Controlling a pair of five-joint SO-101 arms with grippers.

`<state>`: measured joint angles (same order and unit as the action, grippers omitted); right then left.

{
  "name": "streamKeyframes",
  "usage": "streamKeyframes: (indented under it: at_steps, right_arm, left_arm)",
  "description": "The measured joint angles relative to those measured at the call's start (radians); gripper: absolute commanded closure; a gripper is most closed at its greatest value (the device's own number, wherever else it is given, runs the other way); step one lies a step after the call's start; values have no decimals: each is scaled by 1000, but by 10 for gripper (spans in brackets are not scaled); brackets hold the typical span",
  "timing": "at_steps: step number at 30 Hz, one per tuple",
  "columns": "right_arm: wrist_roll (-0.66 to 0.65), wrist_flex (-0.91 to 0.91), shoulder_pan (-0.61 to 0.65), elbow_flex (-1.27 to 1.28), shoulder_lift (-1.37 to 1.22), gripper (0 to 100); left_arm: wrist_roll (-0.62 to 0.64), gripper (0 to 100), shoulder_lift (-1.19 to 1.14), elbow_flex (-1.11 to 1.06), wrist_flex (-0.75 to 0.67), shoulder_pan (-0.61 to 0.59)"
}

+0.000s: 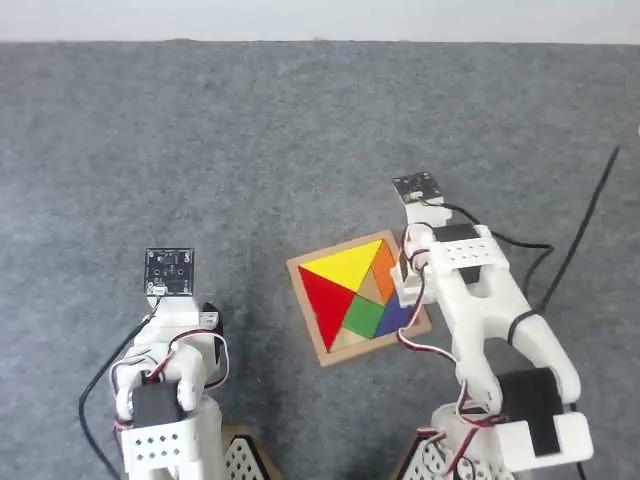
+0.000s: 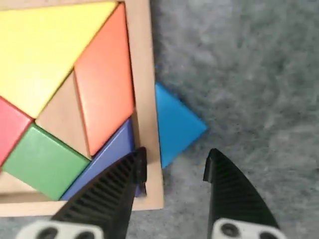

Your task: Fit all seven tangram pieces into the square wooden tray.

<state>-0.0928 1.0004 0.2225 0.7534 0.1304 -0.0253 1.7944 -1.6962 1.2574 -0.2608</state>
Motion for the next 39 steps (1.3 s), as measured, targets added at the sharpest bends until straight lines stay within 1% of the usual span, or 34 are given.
streamKeyframes:
  at_steps: [6, 19, 24, 29, 33, 36, 39]
  right_arm:
    - [0, 0, 0, 0, 0, 801]
    - [0, -75, -37, -31, -3, 801]
    - [0, -81, -37, -75, -100, 801]
    - [0, -18, -37, -186, -204, 806]
    - [0, -6, -117, -210, -227, 866]
    - [0, -3, -206, -226, -227, 883]
    - [2, -2, -221, -226, -227, 887]
  left_arm:
    - [0, 907, 0, 0, 0, 0]
    - [0, 907, 0, 0, 0, 0]
    - [0, 907, 0, 0, 0, 0]
    - [0, 907, 0, 0, 0, 0]
    - [0, 907, 0, 0, 0, 0]
    - [0, 907, 0, 0, 0, 0]
    - [0, 907, 0, 0, 0, 0]
